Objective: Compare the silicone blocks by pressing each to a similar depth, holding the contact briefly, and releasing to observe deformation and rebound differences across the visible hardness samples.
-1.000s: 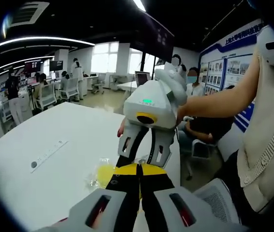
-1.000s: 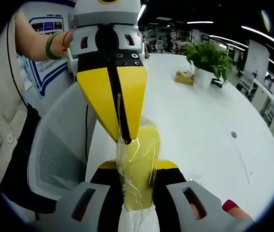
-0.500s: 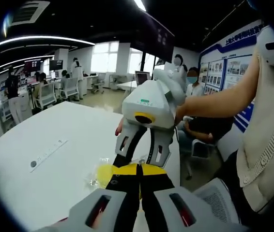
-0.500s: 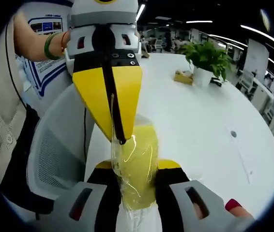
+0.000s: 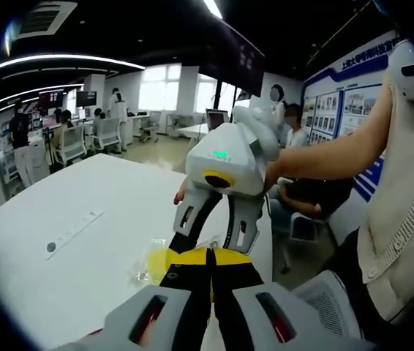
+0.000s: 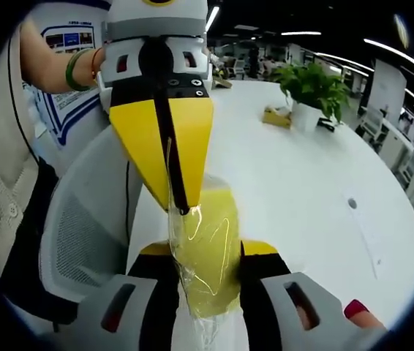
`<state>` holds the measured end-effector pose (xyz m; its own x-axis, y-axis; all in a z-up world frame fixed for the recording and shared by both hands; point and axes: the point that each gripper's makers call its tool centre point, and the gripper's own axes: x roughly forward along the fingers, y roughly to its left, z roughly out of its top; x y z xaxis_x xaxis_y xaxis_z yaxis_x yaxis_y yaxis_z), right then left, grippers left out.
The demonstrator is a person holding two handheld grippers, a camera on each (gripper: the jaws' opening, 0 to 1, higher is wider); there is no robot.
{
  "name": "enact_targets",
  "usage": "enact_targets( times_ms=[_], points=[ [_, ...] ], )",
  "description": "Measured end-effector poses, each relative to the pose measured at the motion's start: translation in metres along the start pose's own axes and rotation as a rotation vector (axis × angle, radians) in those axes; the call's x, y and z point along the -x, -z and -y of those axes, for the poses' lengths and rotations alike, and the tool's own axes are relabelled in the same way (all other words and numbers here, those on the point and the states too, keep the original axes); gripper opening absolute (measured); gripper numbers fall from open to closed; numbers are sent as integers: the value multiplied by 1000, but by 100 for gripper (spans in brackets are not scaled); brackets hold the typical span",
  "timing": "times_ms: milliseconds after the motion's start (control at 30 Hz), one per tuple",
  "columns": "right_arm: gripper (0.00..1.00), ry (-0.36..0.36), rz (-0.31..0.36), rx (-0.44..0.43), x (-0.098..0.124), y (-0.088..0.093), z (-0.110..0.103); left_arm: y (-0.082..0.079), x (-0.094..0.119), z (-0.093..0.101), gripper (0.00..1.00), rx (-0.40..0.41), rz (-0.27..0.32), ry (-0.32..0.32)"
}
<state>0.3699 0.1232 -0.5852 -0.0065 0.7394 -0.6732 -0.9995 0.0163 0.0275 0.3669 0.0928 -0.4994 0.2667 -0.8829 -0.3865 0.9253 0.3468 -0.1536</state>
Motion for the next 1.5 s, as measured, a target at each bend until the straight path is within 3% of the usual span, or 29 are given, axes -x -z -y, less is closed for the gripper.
enact_targets(
  times_ms=[533,967,1333,1500],
  points=[
    [34,24,13,18,-2,-6,-2,1,10,3,0,7,15,-4],
    [44,64,38,-35,-1,-7,-12,7,18,-2,0,57,31,-36],
    [58,203,128,-141,29,0,-21,16,24,-9,0,97,36,-52],
    [61,293,207,-203,47,6,-30,18,25,-12,0,111,41,-60]
  ],
)
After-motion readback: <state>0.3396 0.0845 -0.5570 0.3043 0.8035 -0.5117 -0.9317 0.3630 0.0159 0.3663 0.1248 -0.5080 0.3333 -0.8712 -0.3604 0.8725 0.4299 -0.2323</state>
